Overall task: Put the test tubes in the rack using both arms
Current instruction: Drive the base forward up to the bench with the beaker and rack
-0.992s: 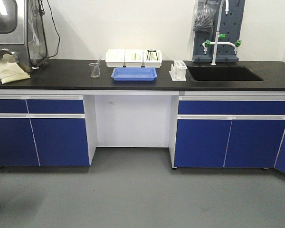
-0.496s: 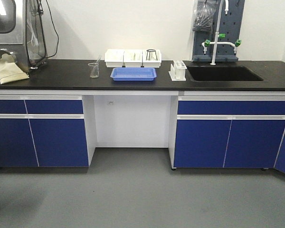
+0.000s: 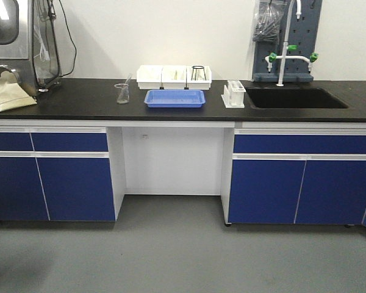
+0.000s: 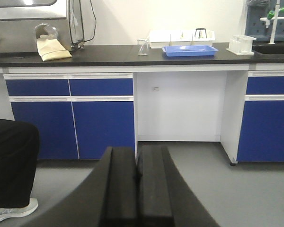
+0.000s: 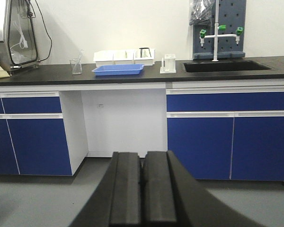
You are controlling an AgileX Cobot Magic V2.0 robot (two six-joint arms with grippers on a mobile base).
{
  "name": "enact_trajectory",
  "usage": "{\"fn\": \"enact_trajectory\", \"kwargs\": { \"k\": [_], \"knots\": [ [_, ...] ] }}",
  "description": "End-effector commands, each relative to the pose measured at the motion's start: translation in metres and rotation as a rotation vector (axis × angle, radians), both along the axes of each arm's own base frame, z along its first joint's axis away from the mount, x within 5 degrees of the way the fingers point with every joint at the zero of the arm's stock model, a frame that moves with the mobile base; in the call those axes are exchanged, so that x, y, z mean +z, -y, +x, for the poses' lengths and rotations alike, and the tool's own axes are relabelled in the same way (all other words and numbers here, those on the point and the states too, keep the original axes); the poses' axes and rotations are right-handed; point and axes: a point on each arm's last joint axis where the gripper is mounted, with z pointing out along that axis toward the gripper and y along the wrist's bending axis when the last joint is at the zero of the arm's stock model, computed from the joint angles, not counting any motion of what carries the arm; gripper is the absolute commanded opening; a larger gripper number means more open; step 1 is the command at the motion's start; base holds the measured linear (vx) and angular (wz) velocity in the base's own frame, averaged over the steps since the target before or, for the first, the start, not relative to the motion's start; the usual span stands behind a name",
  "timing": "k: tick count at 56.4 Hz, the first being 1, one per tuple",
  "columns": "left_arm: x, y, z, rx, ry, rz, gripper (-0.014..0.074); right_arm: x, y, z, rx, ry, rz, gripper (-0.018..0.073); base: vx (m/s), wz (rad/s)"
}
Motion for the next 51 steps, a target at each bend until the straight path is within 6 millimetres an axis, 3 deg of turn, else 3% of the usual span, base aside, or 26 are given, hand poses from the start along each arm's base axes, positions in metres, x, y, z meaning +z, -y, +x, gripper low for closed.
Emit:
{"fn": "enact_trajectory", "kwargs": {
  "k": [1,51],
  "knots": [
    [0.0166,0.0009,-0.0023,-0.009,0.119,0.0,-0.0004,0.0031,0.0002,-0.0005,-0.004,0.076,0.0,-0.0009,0.19,0.09],
    [0.0166,0.0009,-0.0023,-0.009,0.119,0.0,-0.0004,0.0033,0.0002,-0.0006,-0.004,0.078,0.0,-0.0009,0.29,-0.01]
  ]
}}
